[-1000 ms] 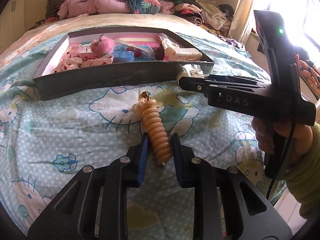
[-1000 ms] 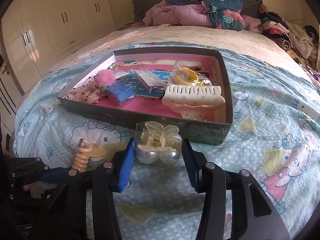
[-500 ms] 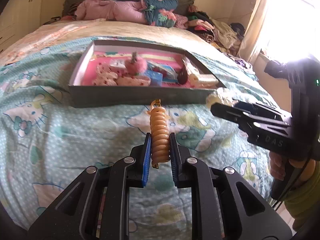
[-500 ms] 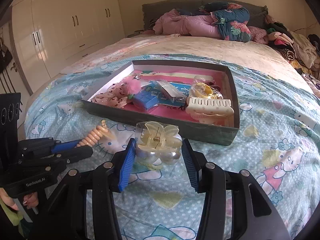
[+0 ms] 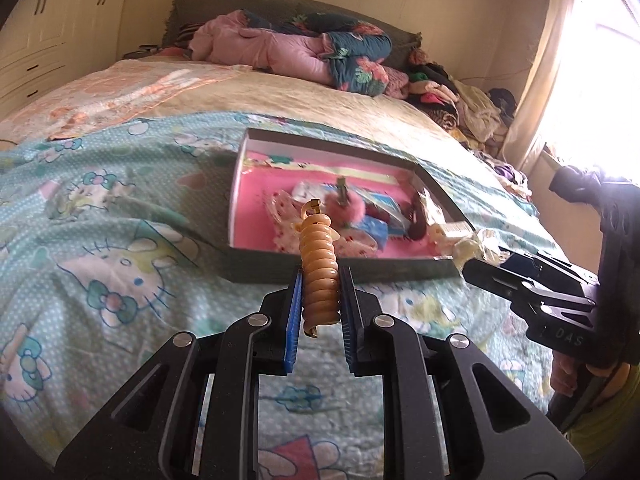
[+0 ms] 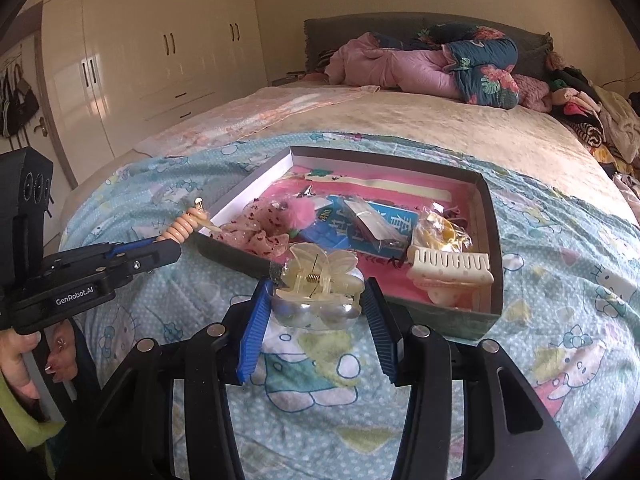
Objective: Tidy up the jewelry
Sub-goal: 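Carry the coil into the tray with the left tool while the right tool releases the pearl clip there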
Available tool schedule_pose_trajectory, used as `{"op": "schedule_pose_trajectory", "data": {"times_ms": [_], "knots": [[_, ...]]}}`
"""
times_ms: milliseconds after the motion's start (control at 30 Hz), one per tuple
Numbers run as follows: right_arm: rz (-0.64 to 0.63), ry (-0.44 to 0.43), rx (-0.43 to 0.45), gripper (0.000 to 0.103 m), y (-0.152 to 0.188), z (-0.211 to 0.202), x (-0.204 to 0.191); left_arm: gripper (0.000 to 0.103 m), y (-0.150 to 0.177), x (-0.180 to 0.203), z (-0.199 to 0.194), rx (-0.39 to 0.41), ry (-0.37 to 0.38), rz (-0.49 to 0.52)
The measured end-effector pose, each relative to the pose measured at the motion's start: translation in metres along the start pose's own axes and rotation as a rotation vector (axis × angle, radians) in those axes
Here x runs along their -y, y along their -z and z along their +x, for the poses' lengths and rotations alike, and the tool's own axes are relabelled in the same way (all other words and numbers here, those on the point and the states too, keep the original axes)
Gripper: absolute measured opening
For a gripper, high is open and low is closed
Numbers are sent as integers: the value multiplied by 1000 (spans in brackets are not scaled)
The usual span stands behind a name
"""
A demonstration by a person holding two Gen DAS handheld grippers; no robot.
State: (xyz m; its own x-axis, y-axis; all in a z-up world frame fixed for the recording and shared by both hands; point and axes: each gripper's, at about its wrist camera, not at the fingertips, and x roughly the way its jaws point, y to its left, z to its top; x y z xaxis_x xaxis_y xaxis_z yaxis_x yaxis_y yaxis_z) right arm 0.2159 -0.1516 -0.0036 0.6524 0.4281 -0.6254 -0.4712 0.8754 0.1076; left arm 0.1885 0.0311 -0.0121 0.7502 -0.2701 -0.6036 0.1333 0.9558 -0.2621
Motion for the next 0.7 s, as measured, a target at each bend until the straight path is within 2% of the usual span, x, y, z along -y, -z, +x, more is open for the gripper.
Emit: {"op": "schedule_pose_trajectory", "data": {"times_ms": [333,700], "knots": [[-18,-12,28,45,-25,14,-8,11,-20,-17,4,33,-19,-25],[-17,13,26,45,-42,37,0,11,-35,-27,27,25,-39,-34]]}}
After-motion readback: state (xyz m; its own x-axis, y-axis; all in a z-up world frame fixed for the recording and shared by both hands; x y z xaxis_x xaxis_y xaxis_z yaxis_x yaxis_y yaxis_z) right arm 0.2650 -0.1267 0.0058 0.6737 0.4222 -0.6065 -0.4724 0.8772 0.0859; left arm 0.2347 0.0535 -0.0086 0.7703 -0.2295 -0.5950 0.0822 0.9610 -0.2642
